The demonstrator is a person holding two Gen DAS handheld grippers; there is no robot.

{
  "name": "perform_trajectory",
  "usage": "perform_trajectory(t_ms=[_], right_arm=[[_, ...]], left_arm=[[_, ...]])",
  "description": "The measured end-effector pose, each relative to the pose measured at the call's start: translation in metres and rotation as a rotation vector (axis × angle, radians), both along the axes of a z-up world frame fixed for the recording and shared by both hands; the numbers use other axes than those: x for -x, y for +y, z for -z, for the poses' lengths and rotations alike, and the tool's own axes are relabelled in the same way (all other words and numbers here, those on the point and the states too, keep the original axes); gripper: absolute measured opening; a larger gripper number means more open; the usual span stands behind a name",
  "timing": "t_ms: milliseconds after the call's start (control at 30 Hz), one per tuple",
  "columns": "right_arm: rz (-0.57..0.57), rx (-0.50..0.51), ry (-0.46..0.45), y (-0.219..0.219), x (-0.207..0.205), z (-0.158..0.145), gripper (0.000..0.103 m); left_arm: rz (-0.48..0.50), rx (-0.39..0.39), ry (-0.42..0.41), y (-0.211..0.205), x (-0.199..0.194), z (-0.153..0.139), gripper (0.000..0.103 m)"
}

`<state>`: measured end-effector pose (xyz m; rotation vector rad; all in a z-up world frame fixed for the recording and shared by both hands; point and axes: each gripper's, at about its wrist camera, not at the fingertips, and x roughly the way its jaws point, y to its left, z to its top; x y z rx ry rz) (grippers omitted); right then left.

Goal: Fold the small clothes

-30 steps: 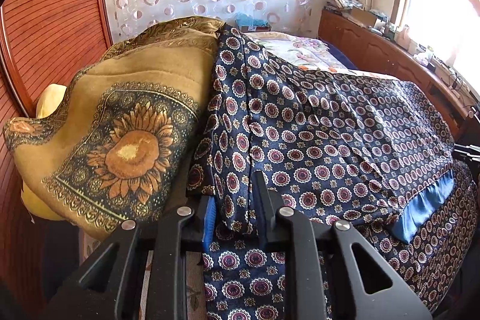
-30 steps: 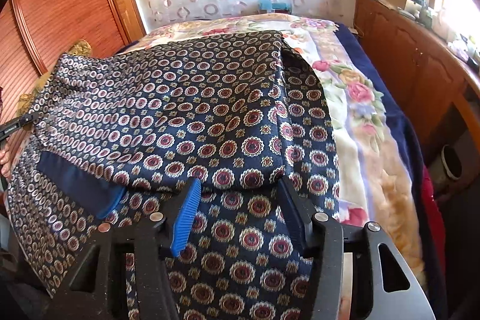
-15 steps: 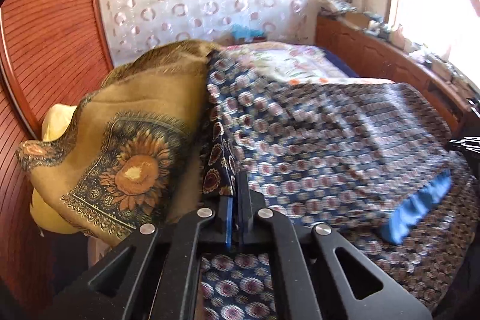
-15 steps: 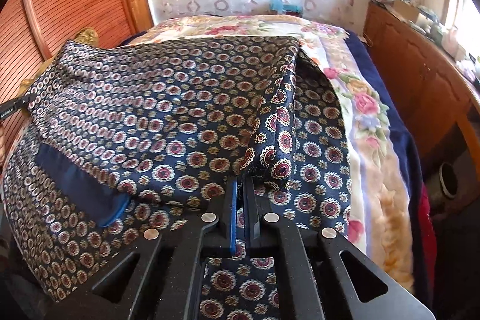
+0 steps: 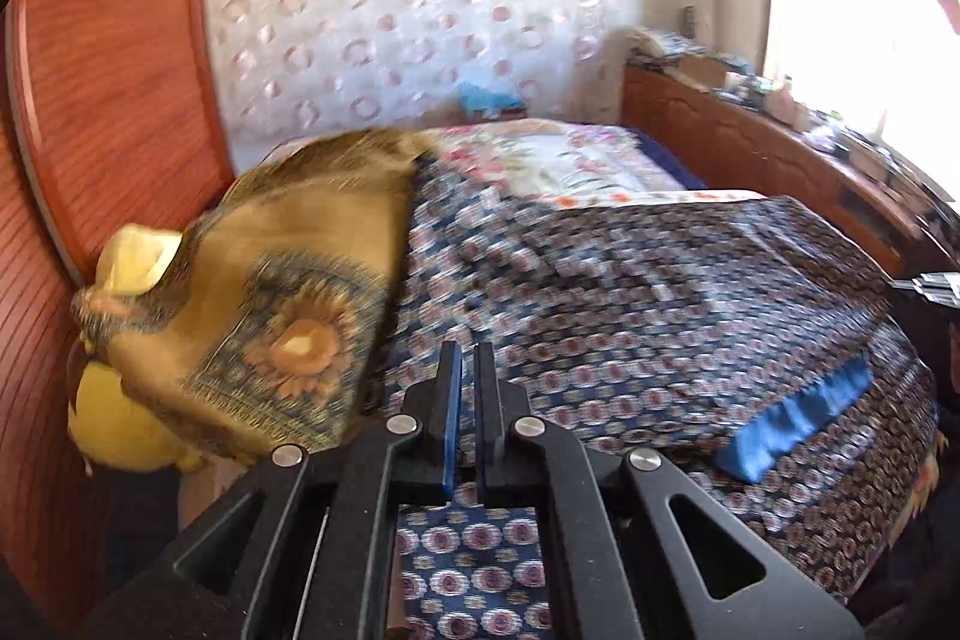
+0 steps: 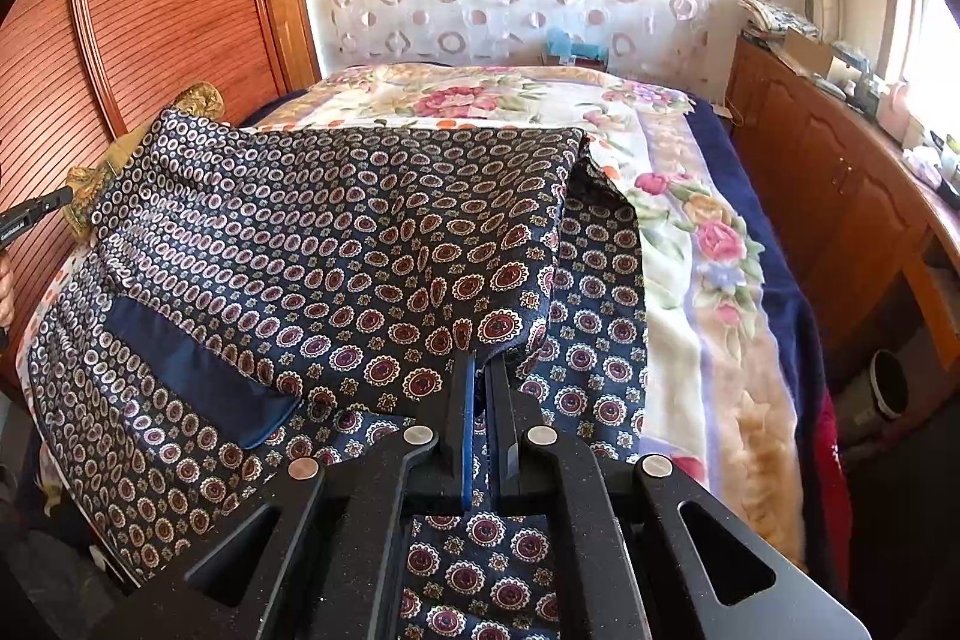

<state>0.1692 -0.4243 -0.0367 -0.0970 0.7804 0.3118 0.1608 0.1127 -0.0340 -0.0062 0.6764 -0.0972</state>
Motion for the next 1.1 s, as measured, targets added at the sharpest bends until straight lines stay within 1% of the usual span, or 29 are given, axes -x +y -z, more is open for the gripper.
perform_trajectory(t_ms=[33,100,133,200,267,400,500,633,700,800,900,933,1067,1100], right_arm=[[0.000,0.002,0.005,0.001,-0.001,0.003,0.003],[-0.002,0.005,0.015,0.005,-0.006,0.006,0.003],[-0.003,0.006,0.020,0.007,-0.009,0.008,0.003],[-0.007,0.006,0.027,0.010,-0.013,0.010,0.003],[-0.007,0.005,0.029,0.011,-0.015,0.011,0.003],[-0.007,0.003,0.032,0.012,-0.018,0.012,0.003],[-0.006,0.011,0.033,0.014,-0.019,0.014,0.003],[-0.005,0.006,0.035,0.012,-0.017,0.016,0.003],[-0.005,0.009,0.038,0.012,-0.017,0.018,0.003],[-0.003,0.009,0.048,0.010,-0.019,0.021,0.003],[0.004,0.004,0.052,0.007,-0.022,0.023,0.003],[0.006,-0.002,0.052,0.007,-0.023,0.023,0.003],[0.003,0.002,0.055,0.007,-0.024,0.026,0.003],[0.002,0.006,0.055,0.007,-0.024,0.027,0.003]], left_arm=[[-0.007,0.006,0.017,0.003,-0.002,0.004,0.006],[-0.007,0.030,0.057,0.007,-0.008,0.014,0.039],[-0.002,0.042,0.072,0.009,-0.009,0.019,0.042],[0.005,0.044,0.103,0.009,-0.013,0.027,0.043],[-0.009,0.032,0.128,0.009,-0.020,0.035,0.043],[-0.031,0.054,0.154,0.015,-0.034,0.046,0.043],[-0.046,0.020,0.151,0.011,-0.032,0.045,0.043],[-0.058,-0.026,0.126,0.007,-0.010,0.042,0.043],[-0.056,-0.022,0.137,0.009,-0.003,0.047,0.043],[-0.070,-0.015,0.156,0.015,-0.007,0.053,0.043],[-0.055,0.043,0.146,0.018,-0.012,0.049,0.043],[-0.052,0.047,0.143,0.017,-0.015,0.048,0.043],[-0.057,0.013,0.159,0.010,-0.030,0.048,0.042],[-0.059,0.002,0.162,0.008,-0.031,0.049,0.041]])
